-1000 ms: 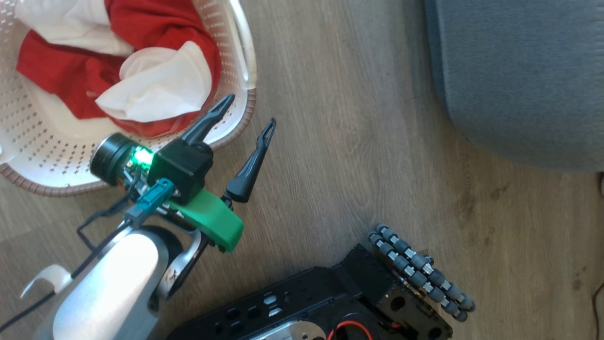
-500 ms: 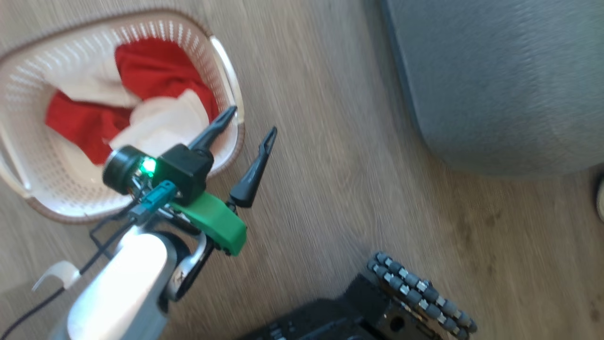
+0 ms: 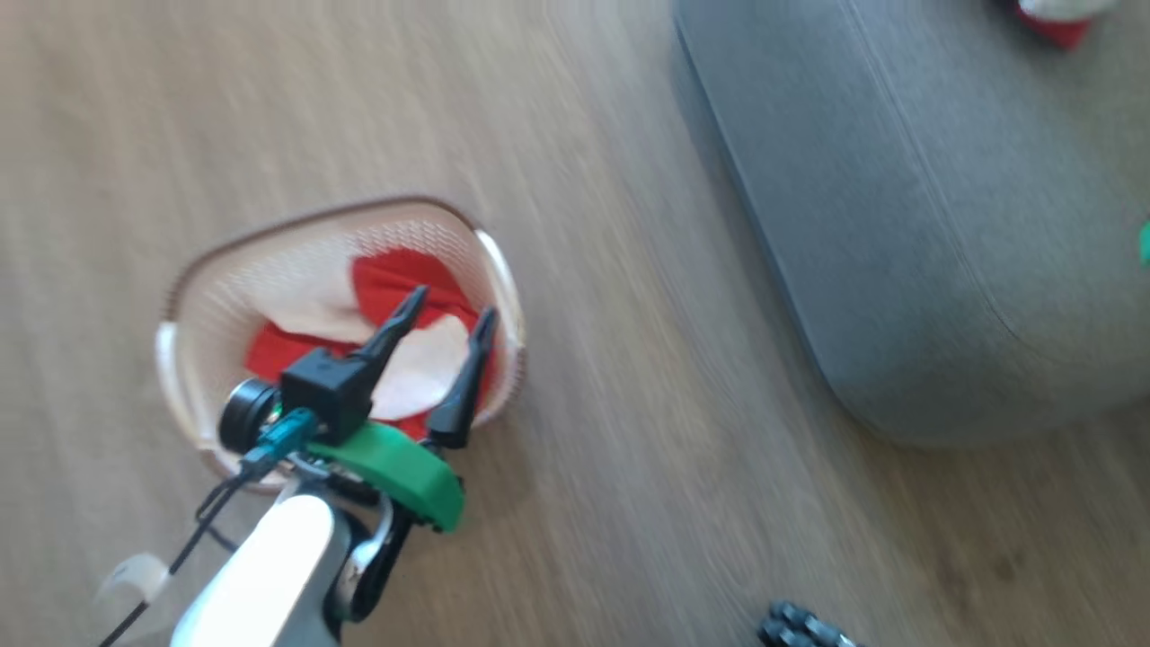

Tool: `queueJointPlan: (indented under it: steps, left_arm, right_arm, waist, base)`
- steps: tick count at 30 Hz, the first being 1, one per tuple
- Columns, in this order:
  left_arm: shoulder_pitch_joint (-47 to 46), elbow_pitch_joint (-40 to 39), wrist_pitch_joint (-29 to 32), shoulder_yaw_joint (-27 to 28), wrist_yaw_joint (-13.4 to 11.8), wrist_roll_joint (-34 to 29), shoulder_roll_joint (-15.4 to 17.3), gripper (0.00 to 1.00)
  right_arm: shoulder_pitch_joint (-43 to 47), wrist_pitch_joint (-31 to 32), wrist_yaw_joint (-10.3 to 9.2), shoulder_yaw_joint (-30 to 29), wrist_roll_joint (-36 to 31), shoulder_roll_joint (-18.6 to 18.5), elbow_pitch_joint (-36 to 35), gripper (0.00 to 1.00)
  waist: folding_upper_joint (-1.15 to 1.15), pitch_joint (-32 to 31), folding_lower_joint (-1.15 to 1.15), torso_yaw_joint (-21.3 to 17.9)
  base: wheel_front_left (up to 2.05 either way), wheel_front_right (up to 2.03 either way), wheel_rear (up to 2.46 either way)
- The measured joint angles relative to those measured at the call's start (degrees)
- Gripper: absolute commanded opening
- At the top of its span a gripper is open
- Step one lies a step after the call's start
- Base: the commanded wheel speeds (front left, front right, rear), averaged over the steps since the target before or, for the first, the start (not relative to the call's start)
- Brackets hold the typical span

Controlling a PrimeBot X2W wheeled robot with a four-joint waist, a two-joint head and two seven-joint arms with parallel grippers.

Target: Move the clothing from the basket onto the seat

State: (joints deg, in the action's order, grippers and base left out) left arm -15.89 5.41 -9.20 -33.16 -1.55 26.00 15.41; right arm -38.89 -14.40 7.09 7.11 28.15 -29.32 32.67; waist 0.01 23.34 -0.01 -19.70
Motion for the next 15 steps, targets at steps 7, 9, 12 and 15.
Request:
queueJointPlan:
  steps: [7, 9, 12, 15]
  left_arm:
    - [2.8, 4.2, -3.7, 4.3, -1.4, 2.3, 0.1, 1.0]
    - [3.9, 5.2, -4.2, 5.8, -1.5, 3.0, 0.1, 1.0]
    - [5.1, 6.8, -4.6, 7.4, -1.6, 3.2, 0.1, 1.0]
    - [6.3, 8.2, -5.1, 9.2, -1.5, 3.4, 0.0, 1.0]
  right_arm:
    - [12.6, 0.0, 0.0, -1.5, -2.7, 1.8, -12.1, 1.0]
    - [15.3, 0.3, 0.0, -1.6, -3.6, 3.8, -15.5, 1.0]
    - [19.8, 0.4, 0.0, -1.4, -5.4, 7.5, -19.8, 1.0]
    - [24.5, 0.5, 0.0, -0.8, -7.5, 11.3, -22.4, 1.0]
  waist:
    - [0.0, -6.4, 0.0, 6.8]
    - [0.0, -7.9, 0.0, 8.7]
    - [0.0, -10.0, 0.0, 11.3]
    - [0.0, -12.2, 0.0, 13.3]
  base:
    - [0.0, 0.0, 0.0]
    - [0.0, 0.0, 0.0]
    - [0.0, 0.0, 0.0]
    - [0.0, 0.0, 0.0]
